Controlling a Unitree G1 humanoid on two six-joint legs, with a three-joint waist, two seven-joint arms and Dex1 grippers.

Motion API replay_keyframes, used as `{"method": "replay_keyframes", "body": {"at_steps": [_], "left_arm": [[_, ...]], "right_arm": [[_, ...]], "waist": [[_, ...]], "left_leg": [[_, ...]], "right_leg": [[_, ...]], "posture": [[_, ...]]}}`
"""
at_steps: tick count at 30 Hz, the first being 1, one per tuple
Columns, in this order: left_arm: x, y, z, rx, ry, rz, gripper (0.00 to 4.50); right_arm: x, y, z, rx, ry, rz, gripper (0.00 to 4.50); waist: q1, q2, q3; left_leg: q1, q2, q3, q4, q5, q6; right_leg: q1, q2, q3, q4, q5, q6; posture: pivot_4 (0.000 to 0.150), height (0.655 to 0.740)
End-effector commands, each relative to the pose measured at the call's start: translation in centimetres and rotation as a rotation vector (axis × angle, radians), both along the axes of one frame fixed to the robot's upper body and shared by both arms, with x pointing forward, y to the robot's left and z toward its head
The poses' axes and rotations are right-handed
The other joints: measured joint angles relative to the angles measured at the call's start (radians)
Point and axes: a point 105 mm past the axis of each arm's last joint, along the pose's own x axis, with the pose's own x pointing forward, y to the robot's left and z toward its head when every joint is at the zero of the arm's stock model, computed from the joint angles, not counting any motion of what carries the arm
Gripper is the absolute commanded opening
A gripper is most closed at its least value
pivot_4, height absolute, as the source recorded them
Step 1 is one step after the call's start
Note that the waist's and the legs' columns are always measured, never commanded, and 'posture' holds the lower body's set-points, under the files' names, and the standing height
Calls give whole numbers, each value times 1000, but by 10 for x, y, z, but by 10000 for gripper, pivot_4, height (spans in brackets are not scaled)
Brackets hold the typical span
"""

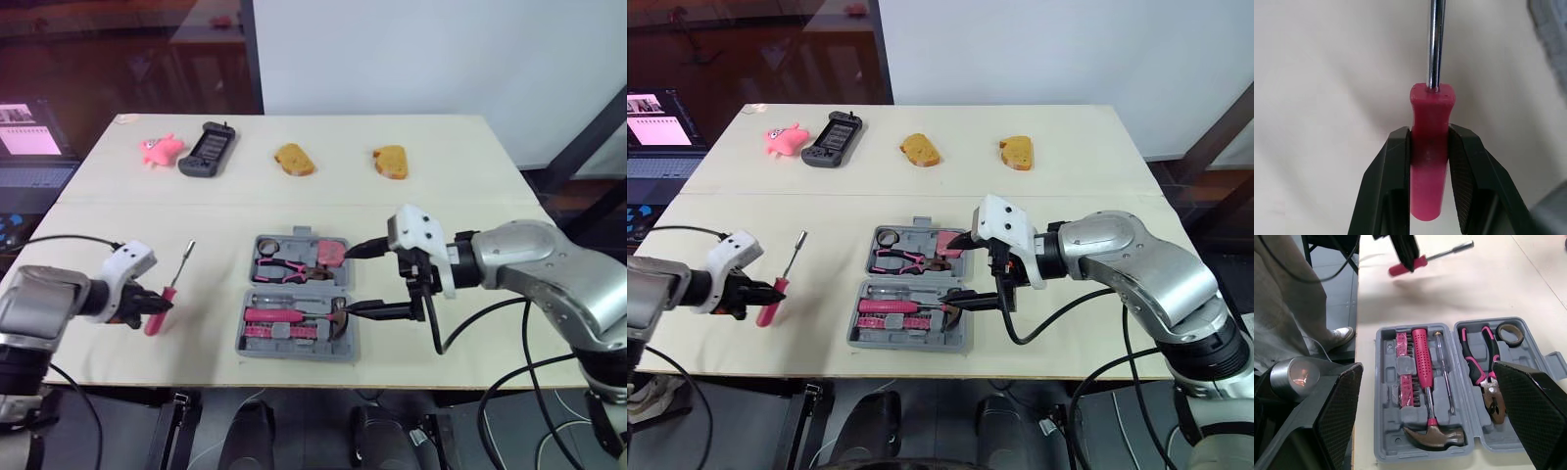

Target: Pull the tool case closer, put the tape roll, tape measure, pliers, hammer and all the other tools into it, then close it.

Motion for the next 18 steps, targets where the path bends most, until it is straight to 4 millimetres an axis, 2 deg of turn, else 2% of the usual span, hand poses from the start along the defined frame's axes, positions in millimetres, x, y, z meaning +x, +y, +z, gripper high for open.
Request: {"method": "replay_keyframes", "body": {"at_steps": [1, 6, 13, 15, 18], "left_arm": [[2, 1, 3, -8, 11, 145, 5529], [13, -4, -11, -14, 18, 248, 5529], [23, -5, -26, 29, -1, 283, 5529], [26, -5, -25, 54, -28, 265, 16081], [30, -4, -17, 41, -67, 275, 29514]], "right_arm": [[-1, 3, 9, 11, -45, 19, 45000], [-1, 2, 9, 11, -47, 9, 45000], [0, 0, 9, 9, -52, -9, 45000], [0, -1, 9, 6, -51, -12, 45000], [-1, -2, 9, 2, -49, -15, 45000]], "waist": [[0, 0, 0], [3, -1, 0], [5, 0, 0], [5, 0, -1], [2, 0, -1]], "left_leg": [[0, 0, 0, 0, 0, 0], [0, 0, 0, 0, 0, 0], [1, 0, 0, 0, 0, 0], [5, -1, 0, 0, 0, 0], [5, -1, 0, 0, 0, 0]], "right_leg": [[0, 0, 0, 0, 0, 0], [0, 0, 0, 0, 0, 0], [1, 0, 0, 0, 0, 0], [4, 0, 0, 0, 0, 0], [5, 0, 0, -1, -2, -4]], "posture": [[1500, 7207], [1500, 7207], [1500, 7207], [1500, 7207], [1500, 7207]]}}
